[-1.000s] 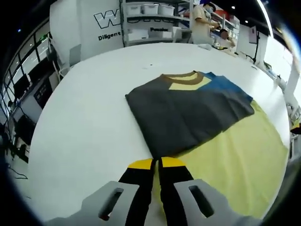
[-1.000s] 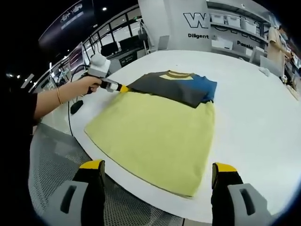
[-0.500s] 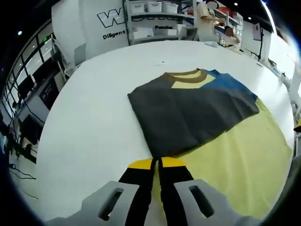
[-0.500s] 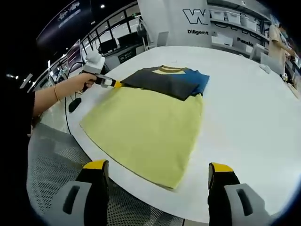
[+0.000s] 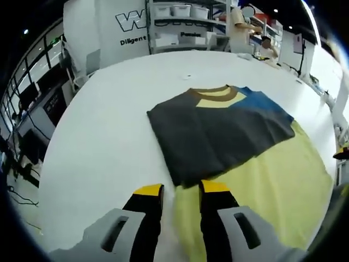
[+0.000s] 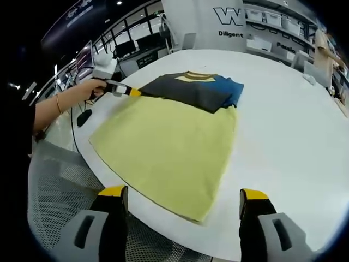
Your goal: Fold the garment on the visible template until the final outline fits inside the template.
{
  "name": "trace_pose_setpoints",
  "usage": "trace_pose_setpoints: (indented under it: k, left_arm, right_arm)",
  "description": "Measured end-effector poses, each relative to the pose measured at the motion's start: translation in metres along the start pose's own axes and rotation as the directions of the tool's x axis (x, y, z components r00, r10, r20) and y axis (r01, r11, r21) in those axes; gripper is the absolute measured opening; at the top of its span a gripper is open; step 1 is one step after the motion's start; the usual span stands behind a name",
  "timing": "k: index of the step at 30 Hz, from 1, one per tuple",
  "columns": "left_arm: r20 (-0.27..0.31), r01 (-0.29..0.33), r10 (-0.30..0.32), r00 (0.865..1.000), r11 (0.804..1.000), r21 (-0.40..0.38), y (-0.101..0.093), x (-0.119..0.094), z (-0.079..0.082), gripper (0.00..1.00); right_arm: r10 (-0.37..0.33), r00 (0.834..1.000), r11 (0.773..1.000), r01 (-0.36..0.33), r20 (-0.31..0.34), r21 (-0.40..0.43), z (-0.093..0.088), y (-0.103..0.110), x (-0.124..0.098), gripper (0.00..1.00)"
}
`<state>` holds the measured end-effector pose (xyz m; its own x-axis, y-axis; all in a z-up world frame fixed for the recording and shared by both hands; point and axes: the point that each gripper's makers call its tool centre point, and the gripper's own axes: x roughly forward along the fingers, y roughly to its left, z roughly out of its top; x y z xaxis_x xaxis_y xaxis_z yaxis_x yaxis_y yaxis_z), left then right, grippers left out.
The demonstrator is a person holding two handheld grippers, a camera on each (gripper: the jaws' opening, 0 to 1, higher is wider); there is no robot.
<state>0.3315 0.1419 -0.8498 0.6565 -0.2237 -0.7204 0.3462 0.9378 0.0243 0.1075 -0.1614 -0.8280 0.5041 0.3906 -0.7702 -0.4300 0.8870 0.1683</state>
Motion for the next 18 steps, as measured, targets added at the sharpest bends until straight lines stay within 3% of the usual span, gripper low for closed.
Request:
trace_pose_setpoints:
  k: [7,18]
  left_arm:
    - [0.040,0.044,-0.043,0.998,0.999,-0.012,-0.008,-0.016,0.005,0.60]
    - [0.051,0.099,-0.099,0.994,0.995,0.006,-0.023,-0.041,-0.004,0.97]
  right_arm:
    - [0.015,1.000,1.000,-0.015,-0.001,-0.004,0.003,0.005,0.002,0.86]
    - [-0.001,1.000,1.000,0.001,-0.029,0.004,-0.002,0.004,0.005,0.87]
